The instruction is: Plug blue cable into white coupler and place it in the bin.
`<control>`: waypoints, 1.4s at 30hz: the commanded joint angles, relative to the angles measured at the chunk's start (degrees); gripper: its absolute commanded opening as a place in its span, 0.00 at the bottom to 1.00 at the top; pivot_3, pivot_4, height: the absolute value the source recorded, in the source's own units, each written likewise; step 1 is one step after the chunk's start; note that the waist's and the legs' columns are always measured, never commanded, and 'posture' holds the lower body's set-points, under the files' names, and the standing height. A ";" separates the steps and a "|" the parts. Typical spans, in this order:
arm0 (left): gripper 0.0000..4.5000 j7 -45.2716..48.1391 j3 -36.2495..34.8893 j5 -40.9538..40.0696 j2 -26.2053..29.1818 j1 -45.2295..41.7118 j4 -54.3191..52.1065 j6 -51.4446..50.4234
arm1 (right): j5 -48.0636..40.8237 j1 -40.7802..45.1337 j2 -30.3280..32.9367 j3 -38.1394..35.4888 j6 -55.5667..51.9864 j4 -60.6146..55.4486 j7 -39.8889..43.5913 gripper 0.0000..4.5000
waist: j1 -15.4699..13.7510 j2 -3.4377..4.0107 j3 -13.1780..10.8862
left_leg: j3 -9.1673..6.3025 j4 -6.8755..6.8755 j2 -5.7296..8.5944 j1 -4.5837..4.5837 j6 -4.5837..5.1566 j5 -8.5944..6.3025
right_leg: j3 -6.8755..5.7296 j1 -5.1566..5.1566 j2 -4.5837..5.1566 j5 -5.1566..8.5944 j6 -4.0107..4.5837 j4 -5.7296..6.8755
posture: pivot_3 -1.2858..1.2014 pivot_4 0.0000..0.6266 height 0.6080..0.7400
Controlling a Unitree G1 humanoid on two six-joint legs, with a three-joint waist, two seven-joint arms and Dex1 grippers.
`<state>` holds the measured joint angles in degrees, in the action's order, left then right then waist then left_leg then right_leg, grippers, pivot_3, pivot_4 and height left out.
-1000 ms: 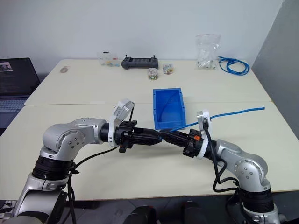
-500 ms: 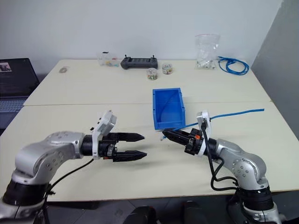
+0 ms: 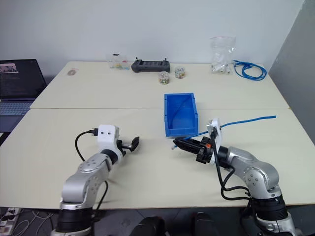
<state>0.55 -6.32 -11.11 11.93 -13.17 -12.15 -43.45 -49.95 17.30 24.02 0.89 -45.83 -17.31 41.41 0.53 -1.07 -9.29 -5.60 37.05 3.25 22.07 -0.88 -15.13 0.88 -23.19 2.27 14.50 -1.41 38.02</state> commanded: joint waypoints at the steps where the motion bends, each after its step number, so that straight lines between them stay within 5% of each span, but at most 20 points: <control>1: 1.00 -7.80 -2.97 2.43 -4.21 -2.61 0.22 -2.21 | 0.26 1.43 0.86 -0.95 0.68 -0.74 1.16 0.03 | -0.03 0.00 0.00 | 0.00 0.00 0.00 0.00 0.00 0.00 | 0.00 0.00 0.00 0.00 0.00 0.00 | 0.52 0.24 1.00; 23: 1.00 -34.60 -6.23 15.83 -20.54 -9.55 1.41 -2.62 | 1.48 3.81 5.47 -2.84 0.64 1.72 4.13 0.03 | -0.41 -0.10 0.00 | 0.09 0.02 0.02 0.00 -0.03 0.01 | -0.01 0.03 -0.02 0.00 -0.01 0.00 | 0.52 0.24 1.00; 42: 1.00 -38.89 -15.04 11.18 -20.17 -18.86 14.64 4.07 | 1.63 4.21 5.70 -2.73 0.37 1.41 4.44 0.03 | -0.53 -0.17 -0.02 | 0.11 0.05 0.04 0.04 -0.27 0.15 | -0.09 0.03 -0.02 -0.01 -0.04 -0.01 | 0.52 0.24 1.00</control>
<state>-38.07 -20.72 0.50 -8.61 -30.98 2.30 -40.73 -48.29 20.51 29.18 -0.81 -45.81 -14.74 45.12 0.00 -1.24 -9.31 -5.45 37.10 3.29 22.10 -1.15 -14.98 0.79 -23.16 2.25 14.49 -1.46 38.01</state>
